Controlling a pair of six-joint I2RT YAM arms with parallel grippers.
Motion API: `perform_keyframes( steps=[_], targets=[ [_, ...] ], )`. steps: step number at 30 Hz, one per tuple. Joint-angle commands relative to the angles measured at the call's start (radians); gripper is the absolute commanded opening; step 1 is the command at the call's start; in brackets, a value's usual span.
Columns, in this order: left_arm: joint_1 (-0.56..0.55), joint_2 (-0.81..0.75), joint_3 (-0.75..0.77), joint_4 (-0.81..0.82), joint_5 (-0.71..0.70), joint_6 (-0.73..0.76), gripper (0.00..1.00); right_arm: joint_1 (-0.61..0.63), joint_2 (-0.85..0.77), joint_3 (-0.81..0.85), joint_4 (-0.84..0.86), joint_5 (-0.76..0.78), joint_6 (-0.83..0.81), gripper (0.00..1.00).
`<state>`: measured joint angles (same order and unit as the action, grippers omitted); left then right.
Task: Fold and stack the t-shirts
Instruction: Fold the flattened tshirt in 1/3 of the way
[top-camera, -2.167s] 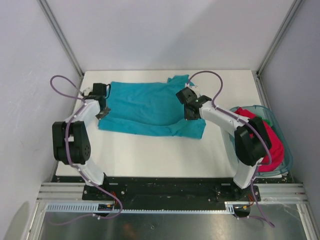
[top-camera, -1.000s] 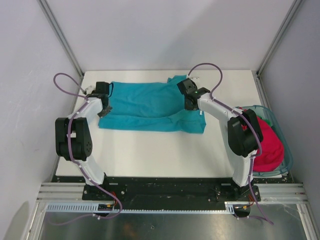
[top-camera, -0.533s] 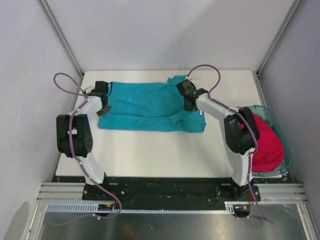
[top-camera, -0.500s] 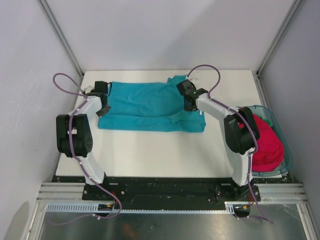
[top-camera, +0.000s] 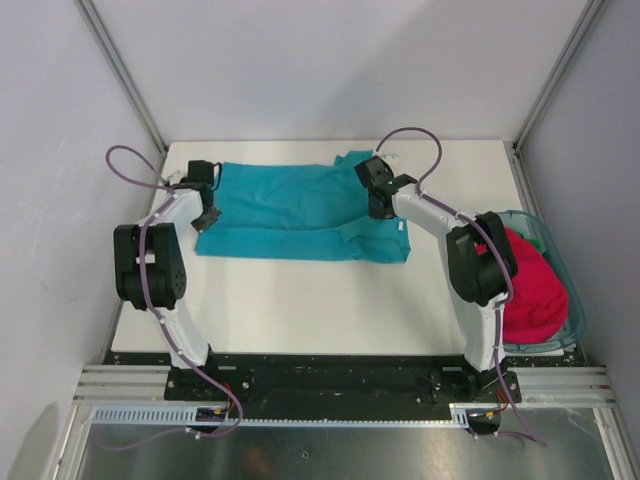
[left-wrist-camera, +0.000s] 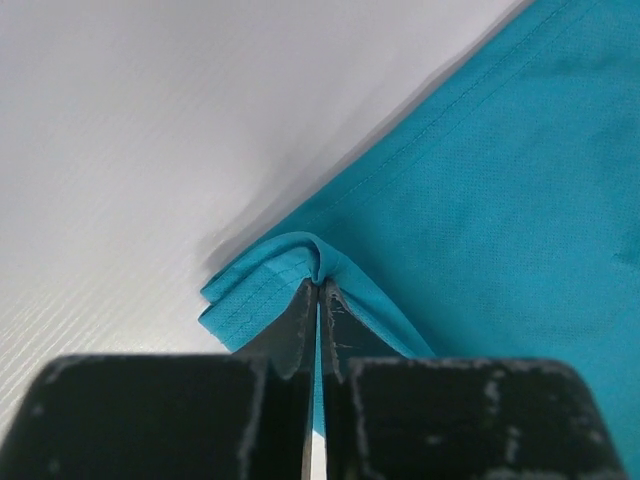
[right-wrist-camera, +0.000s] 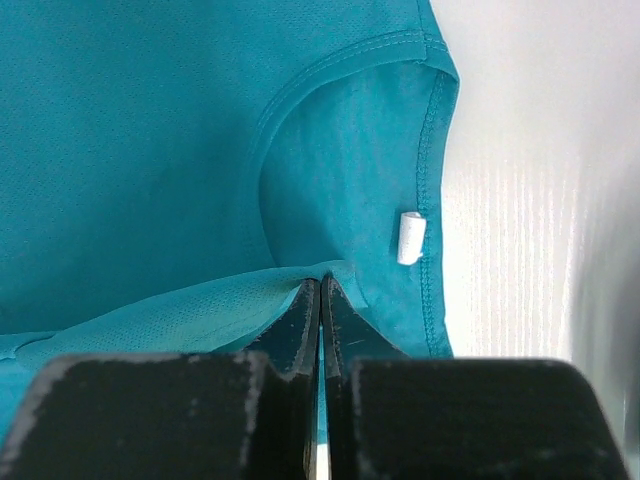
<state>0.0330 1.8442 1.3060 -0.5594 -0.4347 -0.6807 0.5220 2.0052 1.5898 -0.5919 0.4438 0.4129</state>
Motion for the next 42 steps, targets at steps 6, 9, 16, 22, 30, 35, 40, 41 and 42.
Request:
perform_keyframes(
  steps=[6,9,16,22,30,35,40,41,42],
  targets=[
    [0.007,-0.038,0.029,0.082,0.067,0.062,0.59,-0.018,0.013,0.074,0.014,-0.003,-0.024,0.44],
    [0.012,-0.097,0.004,0.097,0.079,0.078,0.73,-0.019,-0.027,0.072,0.008,-0.019,-0.021,0.56],
    [0.015,-0.201,-0.122,0.103,0.106,0.056,0.70,0.047,-0.098,-0.053,0.043,-0.071,0.018,0.31],
    [0.016,-0.226,-0.183,0.113,0.116,0.050,0.68,0.079,-0.055,-0.099,0.078,-0.128,0.056,0.25],
    [0.015,-0.232,-0.188,0.114,0.119,0.051,0.68,0.078,0.005,-0.107,0.096,-0.167,0.070,0.20],
    [0.018,-0.230,-0.187,0.114,0.118,0.053,0.68,0.070,0.038,-0.107,0.115,-0.194,0.072,0.20],
    [0.022,-0.226,-0.180,0.114,0.118,0.055,0.68,0.058,0.064,-0.097,0.133,-0.198,0.068,0.19],
    [0.022,-0.224,-0.178,0.113,0.118,0.056,0.68,0.056,0.069,-0.093,0.135,-0.197,0.066,0.19],
    [0.023,-0.222,-0.176,0.114,0.118,0.056,0.68,0.053,0.074,-0.088,0.137,-0.197,0.064,0.19]
  ],
)
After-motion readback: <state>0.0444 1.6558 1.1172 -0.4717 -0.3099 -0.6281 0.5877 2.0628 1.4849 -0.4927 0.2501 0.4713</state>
